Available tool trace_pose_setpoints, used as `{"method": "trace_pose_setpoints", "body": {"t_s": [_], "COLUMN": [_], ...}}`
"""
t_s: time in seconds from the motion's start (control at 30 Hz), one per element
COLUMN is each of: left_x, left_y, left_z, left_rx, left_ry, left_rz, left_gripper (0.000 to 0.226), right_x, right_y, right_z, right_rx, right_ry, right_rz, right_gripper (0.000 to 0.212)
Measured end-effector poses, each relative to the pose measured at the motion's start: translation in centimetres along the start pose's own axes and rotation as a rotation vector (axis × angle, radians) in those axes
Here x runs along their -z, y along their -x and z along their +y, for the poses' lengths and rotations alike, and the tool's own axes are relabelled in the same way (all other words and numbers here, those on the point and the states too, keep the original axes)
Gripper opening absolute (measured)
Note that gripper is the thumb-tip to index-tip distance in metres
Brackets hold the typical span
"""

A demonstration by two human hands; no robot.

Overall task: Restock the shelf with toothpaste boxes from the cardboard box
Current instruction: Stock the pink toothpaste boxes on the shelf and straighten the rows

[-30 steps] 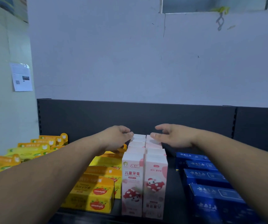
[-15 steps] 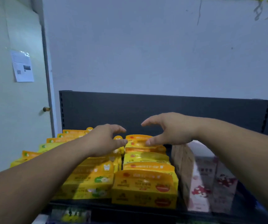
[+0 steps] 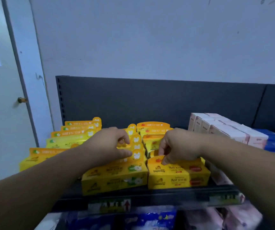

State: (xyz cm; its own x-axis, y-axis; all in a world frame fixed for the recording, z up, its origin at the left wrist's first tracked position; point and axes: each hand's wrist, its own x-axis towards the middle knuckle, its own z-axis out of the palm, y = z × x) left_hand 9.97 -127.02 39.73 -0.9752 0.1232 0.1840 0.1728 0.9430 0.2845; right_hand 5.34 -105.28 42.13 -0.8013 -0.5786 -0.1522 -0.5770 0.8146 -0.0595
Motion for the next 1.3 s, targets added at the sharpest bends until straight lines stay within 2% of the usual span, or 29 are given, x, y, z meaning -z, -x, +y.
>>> {"method": "trace_pose_setpoints", "body": {"t_s": [0.1, 0.33, 0.53, 0.63, 0.73, 0.9, 1.3], "left_x": [-0.3, -0.8, -0.7, 0.1, 0.6, 0.2, 0.0], "left_y": [0.5, 0.6, 0.8, 0.4, -0.6, -1.9, -1.5], "left_z": [-0.1, 0.3, 0.7, 0.5, 0.4, 0.6, 1.1], "left_rx": [-0.059, -0.086, -0.069, -0.051, -0.047, -0.018, -0.051], "left_ry": [-0.019, 0.103, 0.159, 0.153, -0.004, -0.142, -0.084], "left_rz": [-0.043, -0.101, -0.115, -0.027, -0.005, -0.104, -0.150], "left_gripper": [0.004, 0.011, 0.014, 0.018, 0.016, 0.016, 0.013], "right_x": [-0.2, 0.5, 1.0, 1.5, 1.5, 0.5, 1.0], "right_y": [0.2, 0.8, 1.2, 1.0, 0.3, -0.7, -0.1], "right_z": [-0.5, -0.9, -0.8, -0.5, -0.1, 0.2, 0.1], "right_rx": [-0.018, -0.043, -0.077, -0.074, -0.086, -0.106, -0.073], "right_ry": [0.006, -0.013, -0.034, -0.127, -0.091, 0.090, 0.042], "right_rz": [0.026, -0.073, -0.127, 0.028, 0.186, 0.096, 0.063], "right_gripper": [0.015, 0.006, 0.015, 0.019, 0.008, 0.017, 0.013]}}
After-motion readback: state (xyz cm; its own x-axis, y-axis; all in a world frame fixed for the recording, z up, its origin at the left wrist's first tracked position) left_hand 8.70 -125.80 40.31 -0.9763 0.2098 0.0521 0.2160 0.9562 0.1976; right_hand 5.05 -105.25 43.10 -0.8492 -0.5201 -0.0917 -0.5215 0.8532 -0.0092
